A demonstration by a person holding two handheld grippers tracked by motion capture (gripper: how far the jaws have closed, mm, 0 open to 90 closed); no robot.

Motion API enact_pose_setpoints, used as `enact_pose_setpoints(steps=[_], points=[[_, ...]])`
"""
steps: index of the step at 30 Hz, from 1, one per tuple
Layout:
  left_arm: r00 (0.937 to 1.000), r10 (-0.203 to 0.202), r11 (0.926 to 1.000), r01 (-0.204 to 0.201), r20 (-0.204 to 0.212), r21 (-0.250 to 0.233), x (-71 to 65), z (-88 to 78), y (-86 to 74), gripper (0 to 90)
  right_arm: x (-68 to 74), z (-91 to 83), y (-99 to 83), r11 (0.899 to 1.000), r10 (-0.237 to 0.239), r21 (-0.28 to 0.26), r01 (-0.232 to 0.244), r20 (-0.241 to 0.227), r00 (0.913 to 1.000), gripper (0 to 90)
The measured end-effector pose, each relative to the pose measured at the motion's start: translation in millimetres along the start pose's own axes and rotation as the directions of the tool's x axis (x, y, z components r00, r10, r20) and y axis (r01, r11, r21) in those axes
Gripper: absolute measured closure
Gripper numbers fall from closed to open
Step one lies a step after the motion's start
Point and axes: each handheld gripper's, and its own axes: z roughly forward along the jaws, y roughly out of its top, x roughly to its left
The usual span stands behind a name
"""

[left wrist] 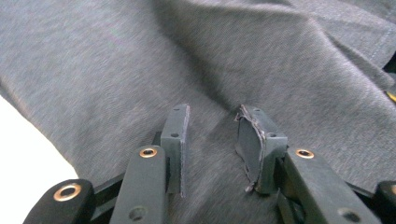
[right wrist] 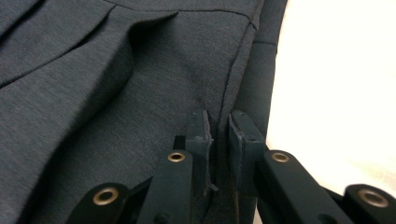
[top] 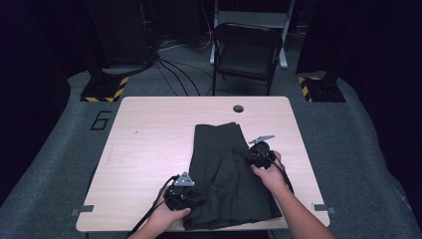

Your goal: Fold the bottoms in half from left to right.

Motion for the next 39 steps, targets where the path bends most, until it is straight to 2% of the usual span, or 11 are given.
enact_pose_setpoints(steps=[3,7,10,18,19,20,22,29,33,35,39], points=[[0.9999,-0.014,0.9999,0.014,-0.003,-0.009,1.7,-3.0,0.3,62.4,-3.1,-1.0,-3.7,1.000,0.028,-0.012,-0.029,-0.022,0.9993,72.9],[0.9996,-0.026,0.9995,0.026,-0.013,-0.017,5.5,-6.8,2.3,58.4,-0.2,-9.9,-4.4,0.999,0.023,-0.036,-0.025,-0.043,0.9988,62.7],[0.9990,-0.035,0.9991,0.034,-0.029,-0.026,9.9,-11.4,3.7,55.5,3.7,-18.7,-5.4,0.998,-0.015,-0.057,0.012,-0.042,0.9990,60.1],[0.9943,-0.085,0.9935,0.079,-0.065,-0.082,27.5,-22.5,3.8,49.2,19.7,-46.2,-26.2,0.992,-0.047,-0.122,0.041,-0.045,0.9979,55.1],[0.9936,-0.089,0.9930,0.083,-0.069,-0.085,29.4,-22.1,3.2,48.4,20.5,-48.4,-30.3,0.991,-0.055,-0.124,0.049,-0.048,0.9973,54.3],[0.9917,-0.108,0.9908,0.101,-0.070,-0.089,31.1,-20.0,1.9,47.5,22.3,-49.5,-32.9,0.992,-0.033,-0.122,0.026,-0.054,0.9980,53.4],[0.9912,-0.109,0.9915,0.102,-0.076,-0.080,33.3,-14.5,-0.2,47.2,24.2,-48.4,-41.2,0.994,-0.024,-0.107,0.016,-0.071,0.9972,52.1],[0.9904,-0.115,0.9917,0.110,-0.076,-0.066,36.3,-0.9,0.6,46.8,32.2,-39.2,-56.4,0.997,-0.029,-0.068,0.025,-0.055,0.9981,51.9],[0.9912,-0.097,0.9940,0.092,-0.089,-0.059,35.4,1.6,1.8,54.1,36.9,-32.8,-62.0,0.998,-0.052,-0.039,0.050,-0.047,0.9976,54.9],[0.9928,-0.046,0.9983,0.041,-0.111,-0.041,33.0,1.8,2.5,61.2,39.3,-30.8,-63.5,0.997,-0.077,-0.028,0.075,-0.044,0.9961,57.5],[0.9856,0.034,0.9994,-0.035,-0.166,-0.005,25.2,4.3,2.1,67.3,47.8,-27.5,-63.6,0.990,-0.142,-0.027,0.142,-0.016,0.9897,63.2]])
